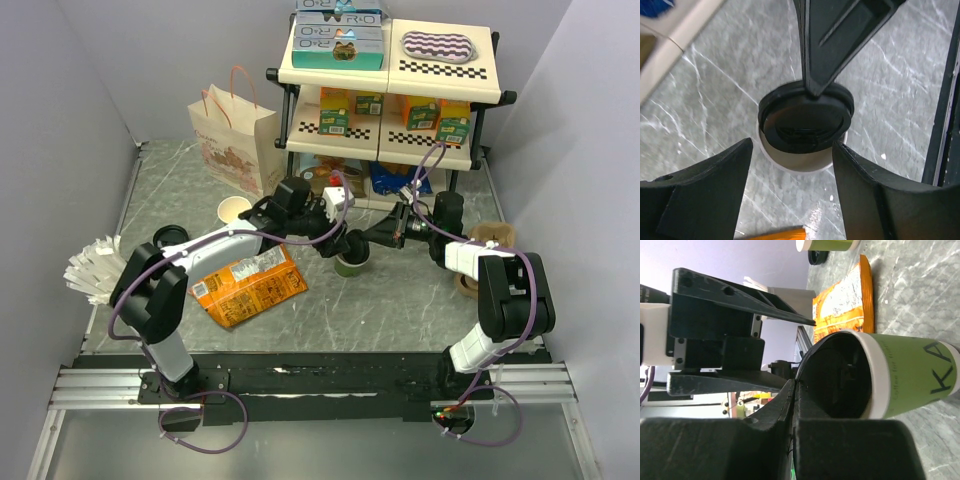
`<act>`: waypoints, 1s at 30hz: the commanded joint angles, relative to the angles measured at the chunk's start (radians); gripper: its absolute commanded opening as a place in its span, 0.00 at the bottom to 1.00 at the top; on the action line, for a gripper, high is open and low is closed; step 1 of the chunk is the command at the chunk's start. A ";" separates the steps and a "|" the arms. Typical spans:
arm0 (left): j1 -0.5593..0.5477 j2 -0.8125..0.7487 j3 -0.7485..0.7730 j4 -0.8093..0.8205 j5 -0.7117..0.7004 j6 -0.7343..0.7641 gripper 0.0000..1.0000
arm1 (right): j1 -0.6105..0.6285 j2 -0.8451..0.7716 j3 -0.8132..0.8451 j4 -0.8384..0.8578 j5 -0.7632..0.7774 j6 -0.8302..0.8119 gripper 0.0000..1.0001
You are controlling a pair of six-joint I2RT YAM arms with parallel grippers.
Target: Pack the takeout coffee
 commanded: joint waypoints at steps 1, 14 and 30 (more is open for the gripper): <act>-0.008 -0.002 -0.018 0.046 0.009 0.024 0.70 | -0.007 -0.045 0.031 -0.076 0.016 -0.071 0.06; -0.008 0.021 -0.016 0.042 0.012 0.033 0.70 | -0.007 -0.044 0.074 -0.174 0.033 -0.141 0.22; -0.008 0.047 0.004 0.029 0.028 0.046 0.69 | -0.005 -0.058 0.139 -0.400 0.080 -0.315 0.31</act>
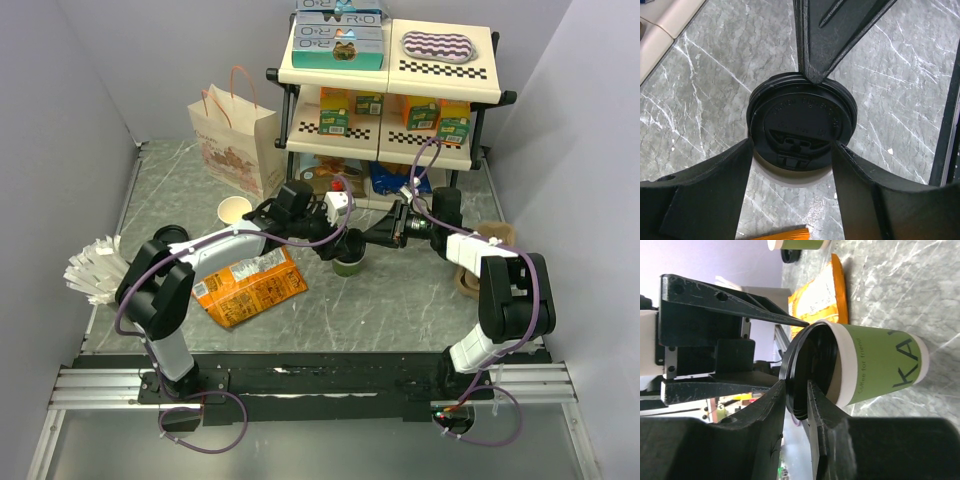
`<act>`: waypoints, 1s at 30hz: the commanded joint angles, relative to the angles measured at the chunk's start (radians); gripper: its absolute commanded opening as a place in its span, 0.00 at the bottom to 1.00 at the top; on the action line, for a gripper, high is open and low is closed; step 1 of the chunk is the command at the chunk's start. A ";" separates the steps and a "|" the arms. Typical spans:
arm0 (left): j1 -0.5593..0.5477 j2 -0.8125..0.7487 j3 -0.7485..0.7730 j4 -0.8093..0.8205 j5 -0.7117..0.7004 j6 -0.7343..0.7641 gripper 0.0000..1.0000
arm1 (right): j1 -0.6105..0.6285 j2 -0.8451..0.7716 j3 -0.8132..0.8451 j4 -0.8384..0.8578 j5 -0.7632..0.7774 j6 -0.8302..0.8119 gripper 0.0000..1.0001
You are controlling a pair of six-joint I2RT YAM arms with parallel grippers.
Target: Pack the takeout coffee
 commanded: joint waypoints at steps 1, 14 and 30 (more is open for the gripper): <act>-0.006 0.015 0.027 0.026 0.029 0.020 0.69 | -0.007 -0.052 0.053 -0.087 0.030 -0.080 0.32; -0.005 0.022 0.041 0.021 0.032 0.017 0.68 | -0.007 -0.024 0.099 -0.222 0.080 -0.171 0.34; -0.005 0.016 0.079 0.027 0.054 -0.050 0.68 | -0.005 0.006 0.114 -0.295 0.113 -0.220 0.36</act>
